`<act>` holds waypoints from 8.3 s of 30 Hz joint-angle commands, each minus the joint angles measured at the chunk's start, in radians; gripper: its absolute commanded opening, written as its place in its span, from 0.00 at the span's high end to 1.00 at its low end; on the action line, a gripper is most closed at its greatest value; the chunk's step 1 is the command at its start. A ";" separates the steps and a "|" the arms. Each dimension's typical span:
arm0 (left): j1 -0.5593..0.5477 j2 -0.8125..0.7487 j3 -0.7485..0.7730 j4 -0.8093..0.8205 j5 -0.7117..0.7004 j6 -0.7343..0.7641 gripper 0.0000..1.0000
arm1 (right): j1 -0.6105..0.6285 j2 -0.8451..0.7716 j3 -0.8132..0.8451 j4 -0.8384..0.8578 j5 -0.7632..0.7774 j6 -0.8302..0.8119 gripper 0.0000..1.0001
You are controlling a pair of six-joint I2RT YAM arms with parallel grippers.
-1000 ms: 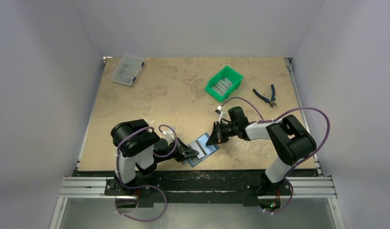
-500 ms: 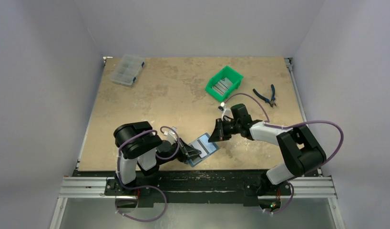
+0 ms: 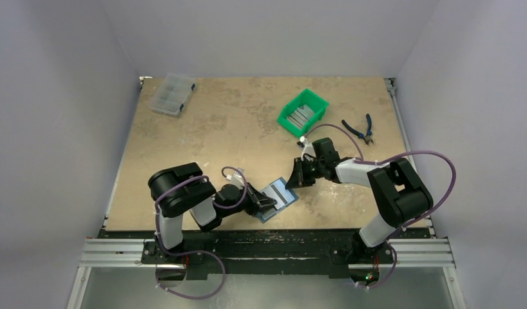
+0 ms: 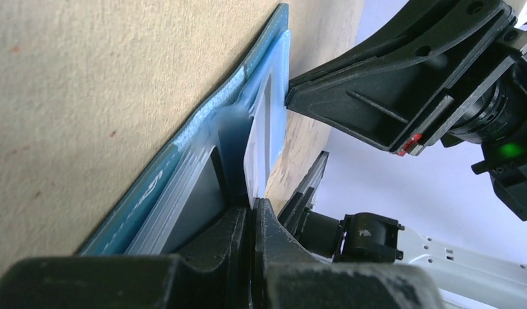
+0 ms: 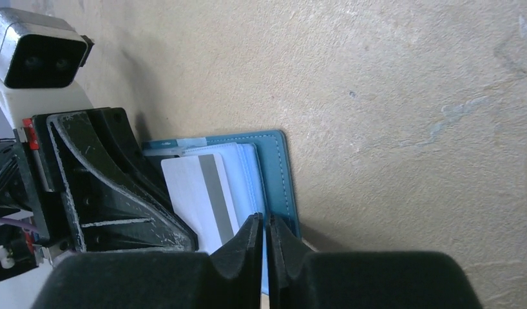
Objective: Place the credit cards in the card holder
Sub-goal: Insert the credit card into the card holder, then turn over the card slot in the card holder.
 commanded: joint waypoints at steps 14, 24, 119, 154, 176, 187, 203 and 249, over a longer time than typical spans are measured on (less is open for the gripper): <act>-0.013 -0.211 0.127 -0.631 -0.101 -0.005 0.53 | 0.014 0.014 -0.055 0.095 -0.058 0.018 1.00; -0.013 -0.352 0.304 -1.143 -0.120 0.008 0.36 | 0.015 -0.008 -0.050 0.072 -0.049 0.002 1.00; 0.020 -0.463 0.430 -1.455 -0.093 0.704 0.94 | 0.130 -0.142 -0.207 0.412 -0.194 0.397 0.61; 0.021 -0.524 0.255 -1.378 -0.122 0.638 1.00 | 0.226 0.041 -0.152 0.443 -0.090 0.447 0.56; 0.022 -0.548 0.228 -1.375 -0.122 0.627 1.00 | 0.227 -0.004 -0.213 0.432 -0.076 0.448 0.54; 0.022 -0.544 0.227 -1.367 -0.114 0.624 1.00 | 0.269 0.018 -0.146 0.440 -0.082 0.465 0.57; 0.050 -0.645 0.251 -1.291 0.022 0.610 0.69 | 0.254 0.004 -0.145 0.431 -0.096 0.443 1.00; 0.112 -0.287 0.328 -1.065 0.071 0.674 1.00 | 0.109 -0.159 -0.002 -0.154 0.008 0.028 0.47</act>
